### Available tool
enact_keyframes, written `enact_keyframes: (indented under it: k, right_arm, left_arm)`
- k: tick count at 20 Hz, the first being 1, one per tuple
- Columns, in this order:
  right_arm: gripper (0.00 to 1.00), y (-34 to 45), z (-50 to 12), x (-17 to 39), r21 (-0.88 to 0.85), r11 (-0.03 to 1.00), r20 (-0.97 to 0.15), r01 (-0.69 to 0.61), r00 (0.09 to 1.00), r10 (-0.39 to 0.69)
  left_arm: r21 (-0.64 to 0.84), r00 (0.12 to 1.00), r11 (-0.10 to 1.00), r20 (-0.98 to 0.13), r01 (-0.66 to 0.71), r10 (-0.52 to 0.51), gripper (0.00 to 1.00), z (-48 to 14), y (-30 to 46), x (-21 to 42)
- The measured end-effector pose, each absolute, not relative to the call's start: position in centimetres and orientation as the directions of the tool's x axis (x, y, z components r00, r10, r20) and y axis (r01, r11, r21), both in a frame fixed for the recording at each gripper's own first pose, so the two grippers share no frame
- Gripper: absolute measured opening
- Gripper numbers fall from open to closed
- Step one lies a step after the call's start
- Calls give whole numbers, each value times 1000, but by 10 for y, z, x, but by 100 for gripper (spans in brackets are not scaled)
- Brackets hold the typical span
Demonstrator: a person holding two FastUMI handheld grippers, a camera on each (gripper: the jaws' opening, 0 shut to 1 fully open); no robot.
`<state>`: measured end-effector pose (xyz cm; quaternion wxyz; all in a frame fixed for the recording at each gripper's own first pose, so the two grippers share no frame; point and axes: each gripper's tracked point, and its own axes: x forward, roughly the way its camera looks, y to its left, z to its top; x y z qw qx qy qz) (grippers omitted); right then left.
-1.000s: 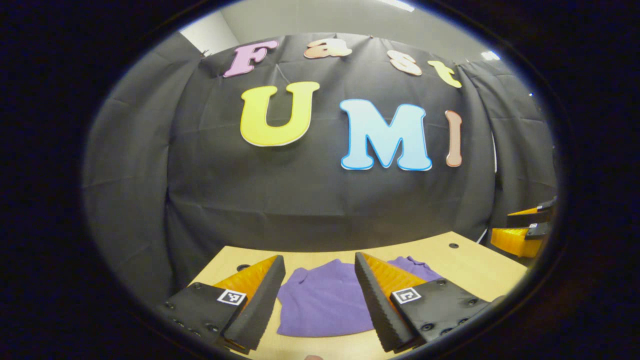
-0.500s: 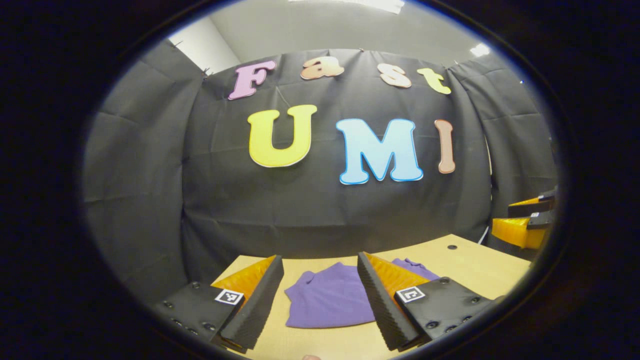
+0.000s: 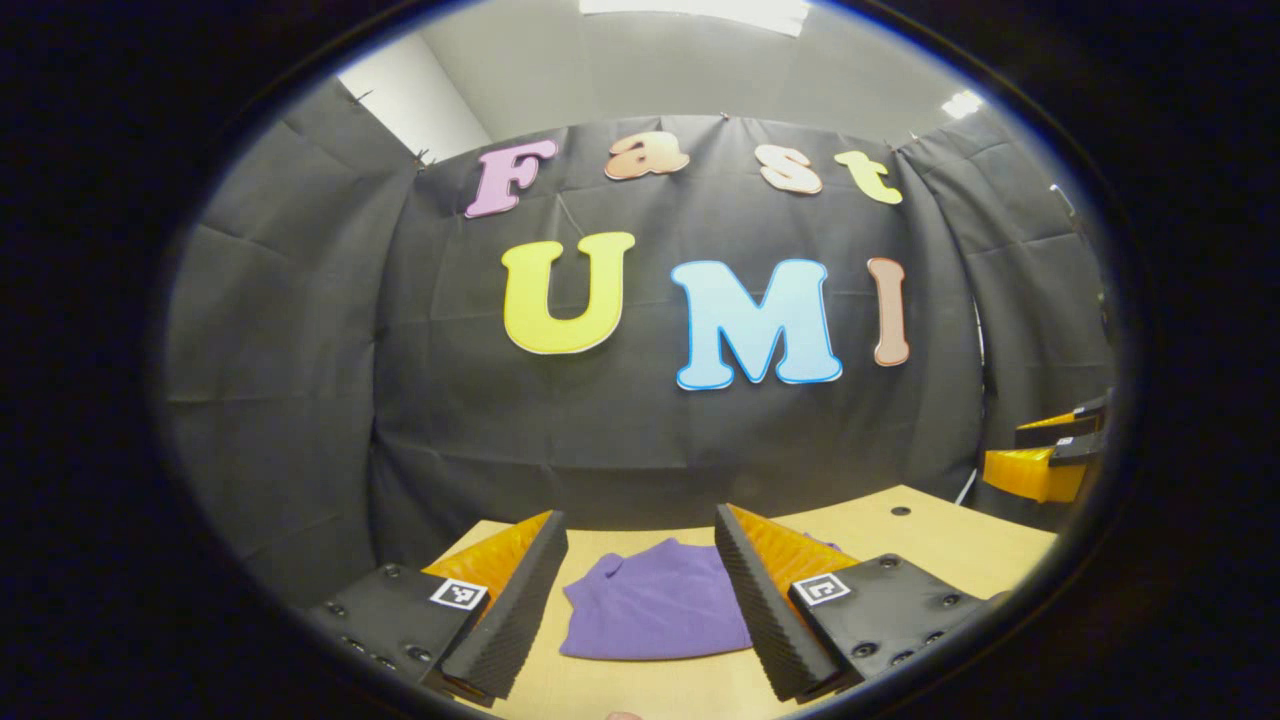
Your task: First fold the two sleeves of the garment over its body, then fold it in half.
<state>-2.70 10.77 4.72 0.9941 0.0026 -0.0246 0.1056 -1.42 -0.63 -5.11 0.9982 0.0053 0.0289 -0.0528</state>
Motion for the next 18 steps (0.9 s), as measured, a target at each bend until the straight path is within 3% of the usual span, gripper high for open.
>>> enact_keyframes:
  k: [18]
  right_arm:
    - [84, 96, 83, -14, -69, 975, 188, -213, 957, 222]
  left_arm:
    - [-16, 999, 999, -7, 45, -45, 95, -15, -16, -23]
